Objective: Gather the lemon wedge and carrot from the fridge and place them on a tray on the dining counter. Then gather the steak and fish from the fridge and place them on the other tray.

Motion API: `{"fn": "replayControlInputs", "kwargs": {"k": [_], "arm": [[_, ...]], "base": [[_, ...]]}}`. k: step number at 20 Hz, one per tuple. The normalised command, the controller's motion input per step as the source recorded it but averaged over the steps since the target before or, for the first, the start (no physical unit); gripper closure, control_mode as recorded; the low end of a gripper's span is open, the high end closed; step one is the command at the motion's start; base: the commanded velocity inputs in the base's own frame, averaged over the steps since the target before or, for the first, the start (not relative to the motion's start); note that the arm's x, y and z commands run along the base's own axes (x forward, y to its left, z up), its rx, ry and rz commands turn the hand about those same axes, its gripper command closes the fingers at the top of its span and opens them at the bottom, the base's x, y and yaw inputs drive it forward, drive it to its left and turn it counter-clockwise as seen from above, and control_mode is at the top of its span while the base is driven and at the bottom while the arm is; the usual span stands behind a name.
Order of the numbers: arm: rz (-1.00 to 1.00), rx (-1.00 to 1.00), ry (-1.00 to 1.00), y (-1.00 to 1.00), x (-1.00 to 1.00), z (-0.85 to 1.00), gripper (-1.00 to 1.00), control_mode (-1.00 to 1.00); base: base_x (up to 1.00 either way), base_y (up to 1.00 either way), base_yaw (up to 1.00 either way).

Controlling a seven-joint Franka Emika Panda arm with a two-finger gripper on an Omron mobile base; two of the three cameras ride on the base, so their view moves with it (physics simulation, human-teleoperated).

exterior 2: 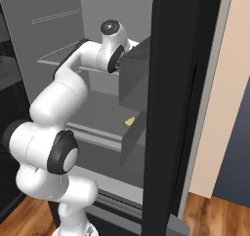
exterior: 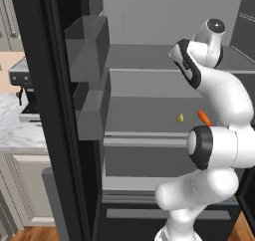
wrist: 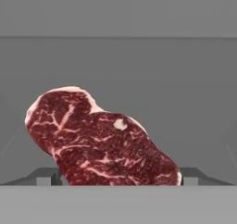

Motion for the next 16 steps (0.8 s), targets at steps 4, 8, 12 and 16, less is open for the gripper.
{"fn": "replayControlInputs", "kwargs": {"k": [4,8,12,16], "arm": [[0.0,0.0,-0.07,0.01,-0.16,-0.21,1.0,-1.0],[0.0,0.0,-0.2,0.25,-0.87,-0.02,1.0,-1.0],[0.05,-0.09,-0.08,0.35,-0.7,-0.05,1.0,-1.0],[-0.08,0.0,0.01,0.0,-0.62,0.68,1.0,-1.0]], "base": [[0.0,0.0,0.0],[0.0,0.0,0.0],[0.0,0.0,0.0],[0.0,0.0,0.0]]}}
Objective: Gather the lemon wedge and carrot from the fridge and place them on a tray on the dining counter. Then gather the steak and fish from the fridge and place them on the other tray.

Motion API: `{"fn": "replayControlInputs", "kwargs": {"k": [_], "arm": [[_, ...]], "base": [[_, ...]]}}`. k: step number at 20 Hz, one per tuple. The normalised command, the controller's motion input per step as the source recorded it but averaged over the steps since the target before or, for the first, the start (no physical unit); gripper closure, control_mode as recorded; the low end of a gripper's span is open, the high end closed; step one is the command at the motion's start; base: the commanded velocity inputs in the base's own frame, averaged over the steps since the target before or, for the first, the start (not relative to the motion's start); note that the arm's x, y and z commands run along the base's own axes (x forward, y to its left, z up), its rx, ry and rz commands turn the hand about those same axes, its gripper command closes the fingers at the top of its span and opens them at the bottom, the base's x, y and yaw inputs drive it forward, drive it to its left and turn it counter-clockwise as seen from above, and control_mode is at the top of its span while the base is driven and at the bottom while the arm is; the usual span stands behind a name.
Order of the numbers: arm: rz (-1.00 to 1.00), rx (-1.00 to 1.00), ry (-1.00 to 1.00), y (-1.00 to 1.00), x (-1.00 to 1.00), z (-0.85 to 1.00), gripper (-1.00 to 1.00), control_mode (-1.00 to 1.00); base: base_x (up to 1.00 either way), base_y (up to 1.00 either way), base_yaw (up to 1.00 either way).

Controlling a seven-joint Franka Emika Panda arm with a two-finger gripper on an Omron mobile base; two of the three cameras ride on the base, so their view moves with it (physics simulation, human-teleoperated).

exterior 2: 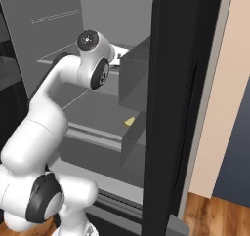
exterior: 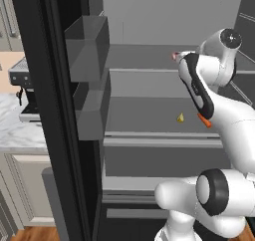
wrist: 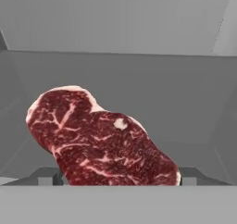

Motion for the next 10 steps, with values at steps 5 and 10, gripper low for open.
{"fn": "replayControlInputs", "kwargs": {"k": [5,10], "arm": [[-0.15,0.0,0.02,0.0,-1.0,0.93,1.0,-1.0],[-0.16,0.01,0.13,0.04,-1.0,0.6,1.0,-1.0]], "base": [[0.0,0.0,0.0],[0.0,0.0,0.0]]}}
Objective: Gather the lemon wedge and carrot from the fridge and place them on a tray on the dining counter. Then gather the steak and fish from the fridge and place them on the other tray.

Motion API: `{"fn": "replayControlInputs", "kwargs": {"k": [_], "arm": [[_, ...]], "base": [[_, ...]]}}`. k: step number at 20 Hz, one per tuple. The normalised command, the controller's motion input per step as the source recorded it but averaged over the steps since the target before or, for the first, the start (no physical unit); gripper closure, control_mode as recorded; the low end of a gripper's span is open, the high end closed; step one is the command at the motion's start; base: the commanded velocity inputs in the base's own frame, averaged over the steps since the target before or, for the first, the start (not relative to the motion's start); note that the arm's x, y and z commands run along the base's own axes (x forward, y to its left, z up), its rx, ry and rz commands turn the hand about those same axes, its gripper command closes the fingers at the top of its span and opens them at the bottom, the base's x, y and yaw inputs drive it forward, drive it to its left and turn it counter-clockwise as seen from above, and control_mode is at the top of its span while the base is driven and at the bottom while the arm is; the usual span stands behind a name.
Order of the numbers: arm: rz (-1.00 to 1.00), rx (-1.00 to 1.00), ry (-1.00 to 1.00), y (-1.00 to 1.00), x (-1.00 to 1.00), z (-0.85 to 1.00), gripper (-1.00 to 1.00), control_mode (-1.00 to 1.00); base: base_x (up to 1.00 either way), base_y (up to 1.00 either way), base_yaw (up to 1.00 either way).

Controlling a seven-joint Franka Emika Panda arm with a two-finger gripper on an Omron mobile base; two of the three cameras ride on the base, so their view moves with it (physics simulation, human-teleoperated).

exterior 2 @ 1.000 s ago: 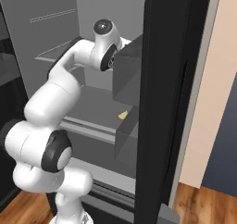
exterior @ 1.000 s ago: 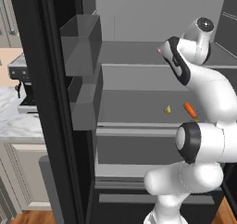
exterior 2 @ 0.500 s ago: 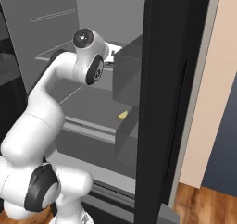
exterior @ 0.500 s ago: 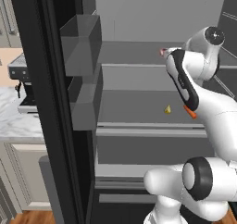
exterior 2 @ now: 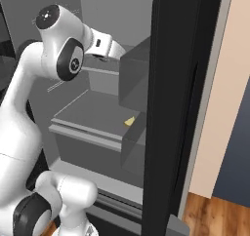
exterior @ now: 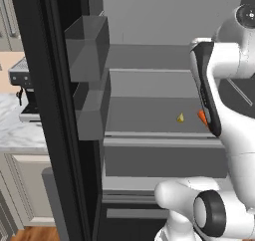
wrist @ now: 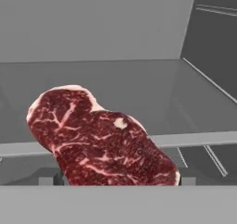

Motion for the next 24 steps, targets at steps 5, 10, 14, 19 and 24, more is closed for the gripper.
{"fn": "replayControlInputs", "kwargs": {"k": [5,10,14,19,24], "arm": [[-0.15,0.04,0.04,0.19,-1.0,0.22,1.0,-1.0],[-0.02,0.06,-0.02,0.0,-1.0,-0.04,1.0,-1.0],[0.01,0.02,0.0,0.05,-1.0,-0.04,1.0,-1.0],[0.01,0.0,0.0,0.48,-0.68,-0.12,1.0,-1.0],[0.0,0.0,0.0,0.05,-0.06,-0.01,1.0,1.0]], "base": [[0.0,0.0,0.0],[0.0,0.0,0.0],[0.0,0.0,0.0],[0.0,0.0,0.0],[-0.77,0.03,0.02]]}}
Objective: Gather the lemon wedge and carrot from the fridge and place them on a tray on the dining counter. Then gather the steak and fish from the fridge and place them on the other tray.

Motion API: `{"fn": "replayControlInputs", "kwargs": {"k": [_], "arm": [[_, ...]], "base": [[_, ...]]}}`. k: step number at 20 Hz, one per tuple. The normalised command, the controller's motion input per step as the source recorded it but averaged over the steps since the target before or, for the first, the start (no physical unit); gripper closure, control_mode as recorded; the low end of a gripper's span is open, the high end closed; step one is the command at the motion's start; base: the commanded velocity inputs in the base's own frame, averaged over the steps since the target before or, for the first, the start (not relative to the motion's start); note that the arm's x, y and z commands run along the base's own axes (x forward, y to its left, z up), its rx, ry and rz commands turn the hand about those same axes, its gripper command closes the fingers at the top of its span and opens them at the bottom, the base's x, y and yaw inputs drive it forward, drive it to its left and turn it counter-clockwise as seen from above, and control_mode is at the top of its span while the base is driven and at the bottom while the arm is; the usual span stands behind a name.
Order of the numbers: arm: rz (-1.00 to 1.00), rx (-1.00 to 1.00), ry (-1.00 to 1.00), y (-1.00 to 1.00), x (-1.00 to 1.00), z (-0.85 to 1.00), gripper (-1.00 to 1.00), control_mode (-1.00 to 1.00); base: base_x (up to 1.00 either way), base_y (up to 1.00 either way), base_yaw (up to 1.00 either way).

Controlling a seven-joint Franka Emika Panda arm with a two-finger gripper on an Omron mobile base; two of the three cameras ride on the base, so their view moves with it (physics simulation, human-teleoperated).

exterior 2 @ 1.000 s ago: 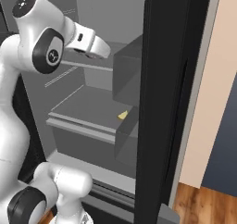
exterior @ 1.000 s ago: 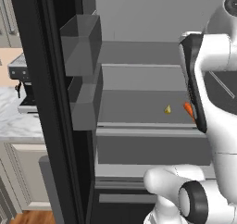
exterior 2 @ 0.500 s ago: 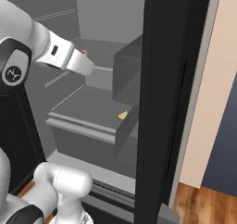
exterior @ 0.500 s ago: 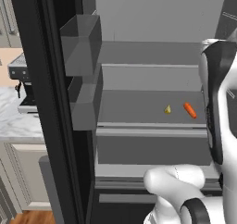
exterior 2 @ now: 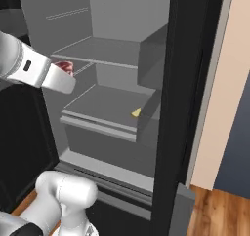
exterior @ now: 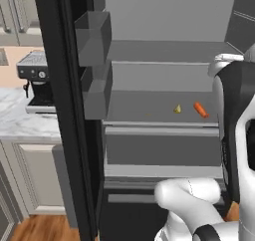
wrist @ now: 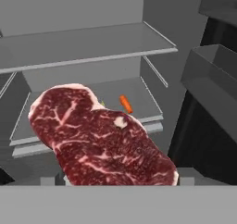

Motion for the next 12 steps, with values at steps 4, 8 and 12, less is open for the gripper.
{"fn": "replayControlInputs", "kwargs": {"k": [4,8,12], "arm": [[0.0,0.0,0.0,0.0,0.0,0.0,1.0,1.0],[0.0,0.0,0.0,0.0,0.0,0.0,1.0,1.0],[0.0,0.0,0.0,0.0,0.0,0.0,1.0,1.0]], "base": [[-1.0,-0.18,0.0],[-1.0,-0.21,-0.13],[-0.67,-0.55,-0.52]]}}
